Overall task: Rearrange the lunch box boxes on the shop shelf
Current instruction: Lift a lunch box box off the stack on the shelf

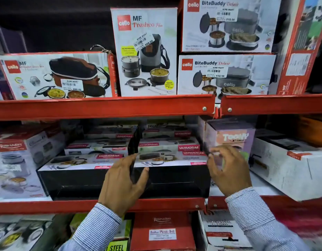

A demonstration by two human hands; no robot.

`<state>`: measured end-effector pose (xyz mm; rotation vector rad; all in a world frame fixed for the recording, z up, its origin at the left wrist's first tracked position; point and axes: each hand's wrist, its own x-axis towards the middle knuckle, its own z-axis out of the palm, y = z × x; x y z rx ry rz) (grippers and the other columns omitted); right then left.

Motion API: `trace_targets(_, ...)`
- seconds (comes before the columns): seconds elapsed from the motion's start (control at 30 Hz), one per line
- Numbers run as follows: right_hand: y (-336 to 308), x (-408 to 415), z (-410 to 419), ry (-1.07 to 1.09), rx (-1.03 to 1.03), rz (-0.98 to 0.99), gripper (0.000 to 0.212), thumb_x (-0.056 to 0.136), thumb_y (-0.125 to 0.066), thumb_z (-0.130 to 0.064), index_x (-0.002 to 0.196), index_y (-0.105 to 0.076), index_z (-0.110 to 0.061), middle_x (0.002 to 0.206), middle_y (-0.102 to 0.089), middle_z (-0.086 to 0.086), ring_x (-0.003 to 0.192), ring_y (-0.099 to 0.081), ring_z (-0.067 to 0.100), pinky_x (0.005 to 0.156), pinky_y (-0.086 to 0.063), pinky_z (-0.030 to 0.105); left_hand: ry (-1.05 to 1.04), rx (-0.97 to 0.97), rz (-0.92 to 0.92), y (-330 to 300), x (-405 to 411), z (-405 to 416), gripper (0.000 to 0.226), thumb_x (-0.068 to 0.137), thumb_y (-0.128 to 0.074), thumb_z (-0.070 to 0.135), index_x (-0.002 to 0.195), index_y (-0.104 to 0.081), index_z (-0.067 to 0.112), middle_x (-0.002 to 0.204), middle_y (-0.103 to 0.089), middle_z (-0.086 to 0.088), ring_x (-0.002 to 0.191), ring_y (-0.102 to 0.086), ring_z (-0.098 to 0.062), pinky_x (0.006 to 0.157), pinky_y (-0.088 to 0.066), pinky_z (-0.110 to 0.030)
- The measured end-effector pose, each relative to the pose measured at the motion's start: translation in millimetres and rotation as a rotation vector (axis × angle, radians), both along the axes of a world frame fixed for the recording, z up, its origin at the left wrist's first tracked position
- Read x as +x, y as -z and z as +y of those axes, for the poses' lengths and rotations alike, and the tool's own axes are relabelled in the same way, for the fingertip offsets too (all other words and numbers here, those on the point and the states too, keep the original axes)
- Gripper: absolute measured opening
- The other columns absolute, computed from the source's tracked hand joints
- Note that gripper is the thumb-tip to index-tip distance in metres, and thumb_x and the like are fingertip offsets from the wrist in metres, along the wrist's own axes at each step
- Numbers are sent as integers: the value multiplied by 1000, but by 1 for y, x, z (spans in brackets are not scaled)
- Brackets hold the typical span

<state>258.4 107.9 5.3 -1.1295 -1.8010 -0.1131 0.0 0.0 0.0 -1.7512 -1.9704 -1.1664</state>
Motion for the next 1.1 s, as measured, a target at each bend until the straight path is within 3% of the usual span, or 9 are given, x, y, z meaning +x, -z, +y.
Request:
trace_targets(0.2,26,0,11,22,-442,122,41,85,-59,-37,115,-64,-10,106,-73,12,93,-68,29,82,-52,32,-5,-230,-199,15,5,14,88,81,-55,65,147,-36,9,99,-73,-21,97,-69,-34,83,-54,-40)
trace_targets(0.37,30,1,15,-115,-646,318,42,87,-58,-37,122,-63,-15,112,-70,2,101,-64,19,90,-46,29,23,-307,-463,16,8,16,89,83,-59,61,149,-33,8,119,-69,-22,110,-64,-37,93,-51,-39)
trace_targets(0.47,25,9,5,-176,-619,465,36,88,-59,-32,121,-64,-20,107,-65,-4,99,-58,14,89,-40,27,105,-191,-582,4,11,5,58,87,-62,51,132,-58,14,117,-59,7,110,-58,-17,95,-41,-27)
trace_targets(0.53,23,16,3,-250,-615,577,29,83,-60,-41,109,-68,-29,107,-70,-6,100,-64,16,94,-49,37,200,-135,-650,1,6,1,51,82,-58,64,107,-72,22,107,-74,1,97,-67,-21,93,-52,-37)
trace_targets(0.67,16,23,2,-336,-658,771,25,81,-57,-47,84,-67,-25,92,-73,1,92,-69,24,79,-55,40,152,-10,-835,-2,-7,1,47,73,-59,74,72,-59,27,73,-67,0,78,-66,-38,78,-55,-56)
trace_targets(0.77,19,24,4,-307,-584,727,28,77,-67,-45,76,-67,-16,83,-74,-3,81,-68,20,75,-55,41,110,35,-796,1,-11,7,39,76,-69,56,61,-51,25,63,-64,10,60,-61,-19,66,-53,-42)
trace_targets(0.87,32,27,12,-314,-567,691,13,74,-78,-16,81,-67,-21,80,-72,-9,78,-68,11,80,-56,38,55,6,-716,16,-16,14,11,82,-75,25,79,-64,23,89,-77,-1,78,-71,-15,83,-60,-44)
trace_targets(1.0,48,23,15,-316,-629,636,38,70,-79,1,100,-64,-16,92,-72,1,84,-68,17,66,-53,11,23,-78,-609,41,-13,18,43,79,-75,11,118,-68,26,87,-77,5,78,-71,-8,85,-58,-29)
trace_targets(1.1,65,19,19,-271,-657,590,37,67,-79,4,91,-64,-19,88,-71,2,81,-68,16,62,-53,9,12,-107,-568,53,-7,21,47,79,-72,3,121,-66,21,85,-71,6,75,-63,5,72,-47,-7)
